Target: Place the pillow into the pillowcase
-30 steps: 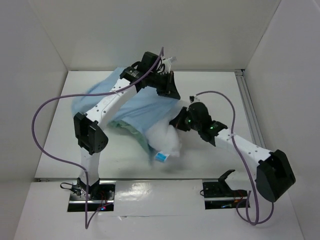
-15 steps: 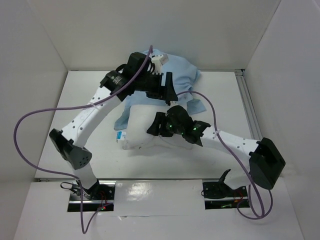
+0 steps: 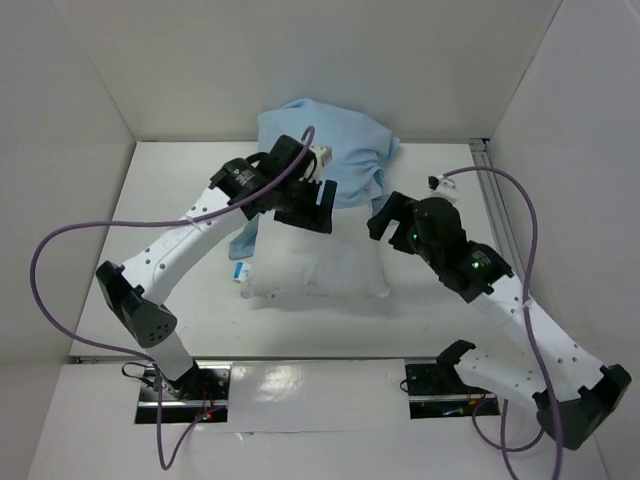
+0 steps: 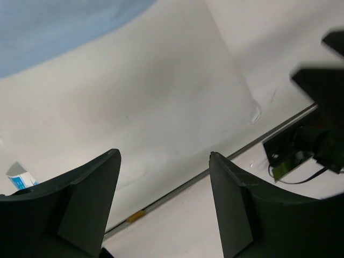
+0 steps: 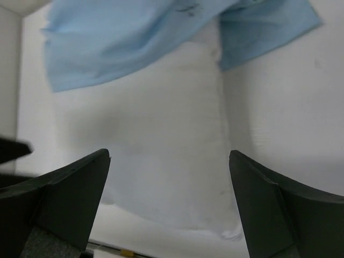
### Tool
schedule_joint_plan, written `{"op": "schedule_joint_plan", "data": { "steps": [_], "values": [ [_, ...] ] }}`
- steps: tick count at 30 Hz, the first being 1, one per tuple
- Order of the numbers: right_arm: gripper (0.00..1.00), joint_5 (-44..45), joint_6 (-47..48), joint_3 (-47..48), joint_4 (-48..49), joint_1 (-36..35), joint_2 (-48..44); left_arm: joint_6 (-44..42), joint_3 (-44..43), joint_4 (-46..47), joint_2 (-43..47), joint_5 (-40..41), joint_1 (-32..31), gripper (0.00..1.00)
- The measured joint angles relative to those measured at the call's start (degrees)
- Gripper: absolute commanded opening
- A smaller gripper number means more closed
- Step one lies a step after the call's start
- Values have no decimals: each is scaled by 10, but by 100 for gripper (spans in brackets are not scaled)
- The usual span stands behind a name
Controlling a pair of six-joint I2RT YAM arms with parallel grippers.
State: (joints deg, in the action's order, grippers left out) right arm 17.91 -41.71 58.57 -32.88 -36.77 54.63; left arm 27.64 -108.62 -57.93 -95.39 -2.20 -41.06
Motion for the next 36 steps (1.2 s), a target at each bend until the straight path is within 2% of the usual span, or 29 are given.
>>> {"op": "schedule_joint_plan", "data": {
  "steps": [2, 3, 4, 5, 7, 11, 13, 14, 15, 17, 19, 26, 31, 32, 33, 34, 35, 36],
  "values": [
    [100, -45, 21, -19, -2, 75, 19, 2, 19, -9, -1, 12, -15, 79],
    [96, -85, 36, -29, -3, 118, 40, 6, 25, -11, -1, 19, -23, 79],
    [90, -116, 50, -38, -2, 148, 61, 9, 30, -12, 0, 25, -29, 79],
    [79, -143, 62, -49, 4, 169, 87, 11, 34, -13, 2, 29, -34, 79],
    [57, -197, 80, -73, 11, 179, 128, 12, 44, -13, 6, 38, -37, 79],
    [56, -283, 84, -86, 61, 112, 183, 13, 63, -20, 18, 59, -41, 81],
    [59, -325, 87, -64, 88, 64, 215, 13, 74, -28, 22, 75, -50, 83],
    [79, -341, 89, -49, 98, 42, 229, 14, 76, -33, 22, 83, -56, 84],
    [89, -353, 92, -32, 105, 25, 240, 14, 78, -39, 22, 92, -62, 86],
    [98, -359, 106, -5, 111, 5, 244, 15, 80, -54, 21, 116, -76, 90],
    [100, -345, 116, 11, 104, 20, 233, 22, 83, -69, 21, 142, -87, 100],
    [100, -245, 134, 18, 53, 169, 215, 39, 102, -98, -17, 245, -114, 100],
    [100, -181, 163, 20, 21, 177, 242, 37, 151, -79, -59, 277, -122, 98],
    [100, -167, 169, 24, 17, 174, 260, 35, 159, -73, -70, 280, -122, 91],
    [100, -151, 176, 29, 15, 170, 280, 32, 165, -66, -80, 281, -122, 62],
    [100, -138, 183, 33, 14, 166, 300, 27, 166, -63, -93, 283, -120, 24],
    [99, -123, 190, 38, 14, 160, 322, 21, 166, -59, -100, 286, -118, 0],
    [99, -108, 198, 44, 14, 153, 344, 22, 165, -56, -110, 289, -113, 0]
  ]
}}
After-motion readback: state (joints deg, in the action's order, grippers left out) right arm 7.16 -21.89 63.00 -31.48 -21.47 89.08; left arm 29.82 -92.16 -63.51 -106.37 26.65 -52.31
